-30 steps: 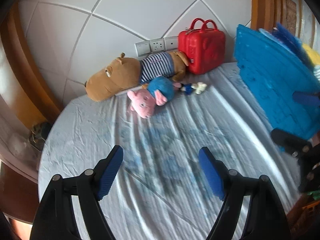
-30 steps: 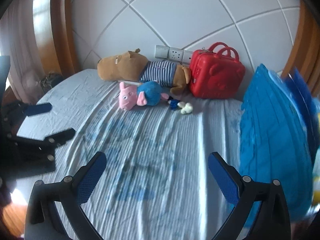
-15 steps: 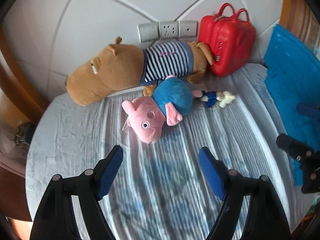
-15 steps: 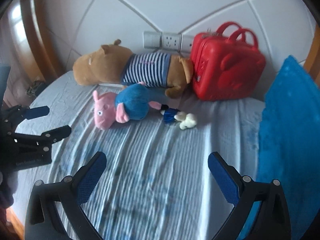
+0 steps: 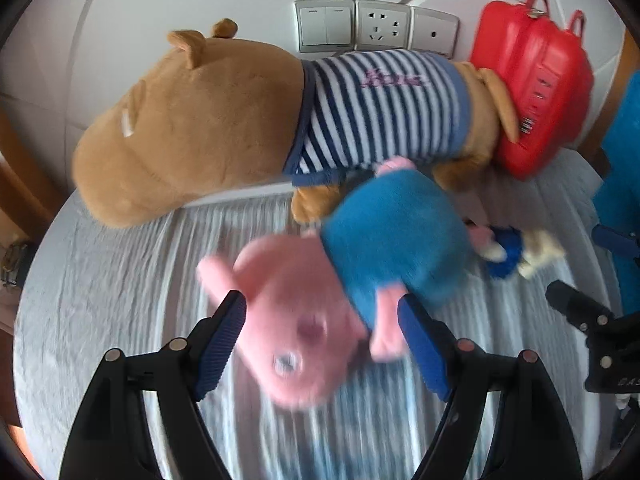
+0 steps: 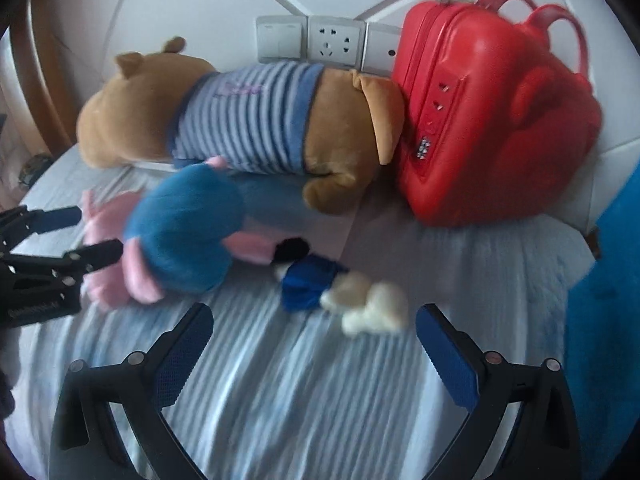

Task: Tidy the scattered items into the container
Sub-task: 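Move both tools down to the pig plush and white bunny plush, then grasp the pig plush with the left gripper while the right gripper grasps the bunny plush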

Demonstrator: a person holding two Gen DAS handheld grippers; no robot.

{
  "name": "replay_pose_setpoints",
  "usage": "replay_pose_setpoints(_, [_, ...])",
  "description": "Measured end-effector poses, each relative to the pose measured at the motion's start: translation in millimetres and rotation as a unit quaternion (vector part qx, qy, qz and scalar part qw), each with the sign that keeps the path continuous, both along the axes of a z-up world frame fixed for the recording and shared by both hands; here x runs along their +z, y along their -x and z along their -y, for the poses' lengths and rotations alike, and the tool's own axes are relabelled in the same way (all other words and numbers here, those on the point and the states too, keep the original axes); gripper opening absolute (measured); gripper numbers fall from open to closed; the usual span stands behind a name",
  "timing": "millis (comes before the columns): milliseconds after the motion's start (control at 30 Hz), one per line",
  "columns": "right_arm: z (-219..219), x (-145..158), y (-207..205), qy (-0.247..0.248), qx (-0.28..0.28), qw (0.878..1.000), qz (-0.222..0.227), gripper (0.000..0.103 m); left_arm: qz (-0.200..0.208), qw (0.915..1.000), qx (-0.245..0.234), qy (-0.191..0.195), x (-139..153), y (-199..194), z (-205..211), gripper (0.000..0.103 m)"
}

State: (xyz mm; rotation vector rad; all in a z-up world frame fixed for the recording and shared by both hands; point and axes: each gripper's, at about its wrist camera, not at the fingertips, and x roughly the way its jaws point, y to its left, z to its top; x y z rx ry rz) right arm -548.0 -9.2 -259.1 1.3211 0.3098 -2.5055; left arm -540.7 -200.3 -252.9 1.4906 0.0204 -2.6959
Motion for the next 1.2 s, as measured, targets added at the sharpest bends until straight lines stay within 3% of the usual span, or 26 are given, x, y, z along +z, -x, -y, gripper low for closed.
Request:
replay_pose_setpoints(100, [1.4,-24.7,19.2,-0.008,0.003,1.000,0.002,0.103,-0.030,0.9995,-0.006,0.010,-7.4,13.7,-2.0,0.086])
replay_pose_setpoints(200, [3.1,-46.3,33.7,-0.024,0.005,1.000,0.002,0.103,-0.032,0.9994,0.003,-0.011,-13.3,24.2,4.0,0.103])
replay_pose_setpoints(467, [3.4,-74.3,51.5,-0.059,-0.008,0.998,0.012,0.103,-0.041,0.9986,-0.008,-0.032,-16.7,11.7,8.7,0.103])
replay_pose_setpoints(500, [1.4,-72.6,50.8,-0.058,-0.013,0.998,0.012,0.098,-0.038,0.9987,-0.011,-0.032,-15.6,7.3,8.9,0.103])
replay_pose_setpoints(533, [-0.6,-70.6,49.9,-0.057,-0.019,0.998,0.011,0.084,-0.036,0.9987,-0.011,-0.033,-13.4,1.2,10.1,0.103])
replay_pose_setpoints(600, [-6.3,-61.0,45.1,-0.049,-0.027,0.998,0.007,0.068,-0.038,0.9986,-0.003,-0.036,-8.1,-9.6,15.9,0.103])
replay_pose_setpoints(633, [-9.7,-56.0,42.5,-0.037,-0.028,0.999,0.010,0.063,-0.038,0.9986,0.003,-0.035,-6.0,-13.9,19.1,0.103])
replay_pose_setpoints(833, [-7.9,-36.7,19.0,0.000,-0.011,1.000,0.021,0.057,-0.018,0.9982,0.041,-0.039,-10.4,-25.4,43.5,0.103])
replay_pose_setpoints(1100, [6.4,-17.4,-6.6,0.015,-0.001,1.000,0.018,0.057,0.023,0.9974,0.029,-0.061,-39.7,-44.5,41.4,0.103])
replay_pose_setpoints(1133, [10.4,-17.6,-8.0,0.016,0.001,1.000,0.019,0.057,0.032,0.9972,0.026,-0.062,-45.6,-43.9,39.1,0.100])
replay_pose_setpoints(1167, [11.8,-16.3,-10.4,0.018,0.003,1.000,0.020,0.057,0.040,0.9969,0.020,-0.065,-50.4,-43.4,35.5,0.082])
replay_pose_setpoints(1200, [11.8,-14.7,-13.0,0.019,0.003,1.000,0.021,0.057,0.048,0.9963,0.012,-0.069,-55.2,-43.1,31.0,0.070])
